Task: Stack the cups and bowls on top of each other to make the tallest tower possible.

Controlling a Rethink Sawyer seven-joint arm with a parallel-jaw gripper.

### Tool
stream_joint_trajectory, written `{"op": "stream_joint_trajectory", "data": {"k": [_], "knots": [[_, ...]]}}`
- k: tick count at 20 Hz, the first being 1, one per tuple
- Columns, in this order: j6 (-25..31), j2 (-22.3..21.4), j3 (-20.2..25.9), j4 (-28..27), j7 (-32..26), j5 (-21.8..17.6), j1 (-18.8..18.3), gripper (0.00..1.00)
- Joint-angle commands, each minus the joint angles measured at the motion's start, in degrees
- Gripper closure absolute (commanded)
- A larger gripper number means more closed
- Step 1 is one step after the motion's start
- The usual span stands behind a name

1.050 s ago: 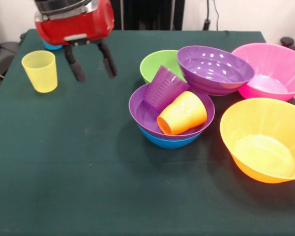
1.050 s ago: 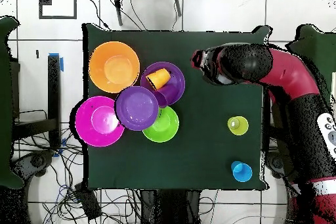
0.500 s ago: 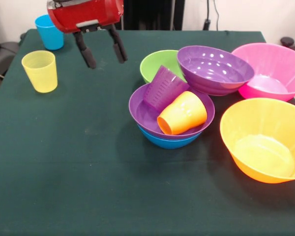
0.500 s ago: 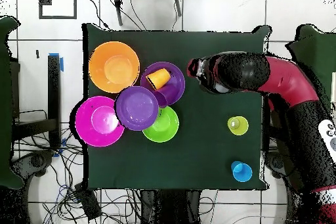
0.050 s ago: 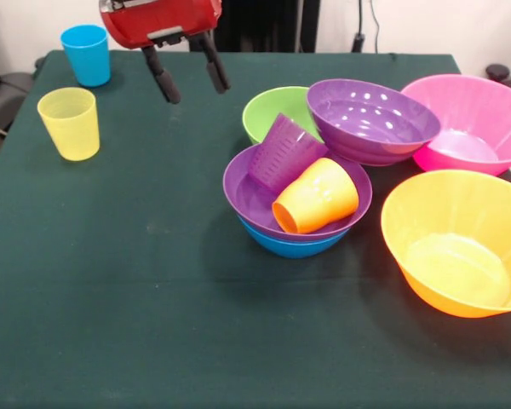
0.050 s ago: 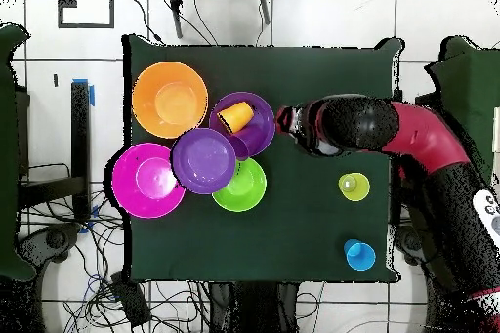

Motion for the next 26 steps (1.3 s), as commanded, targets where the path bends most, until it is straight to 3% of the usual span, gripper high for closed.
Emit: {"op": "stream_joint_trajectory", "data": {"k": [1,9,17,26], "knots": [[-2.0,3.5,1.8,2.4,-9.5,-2.6,0.5,0.00],[-0.7,7.3,4.4,2.5,-11.9,-1.0,-2.7,0.00],[-0.7,9.5,5.6,2.8,-11.1,-1.8,-4.2,0.00],[2.8,7.1,6.2,3.0,-10.0,-2.1,-4.3,0.00]]}}
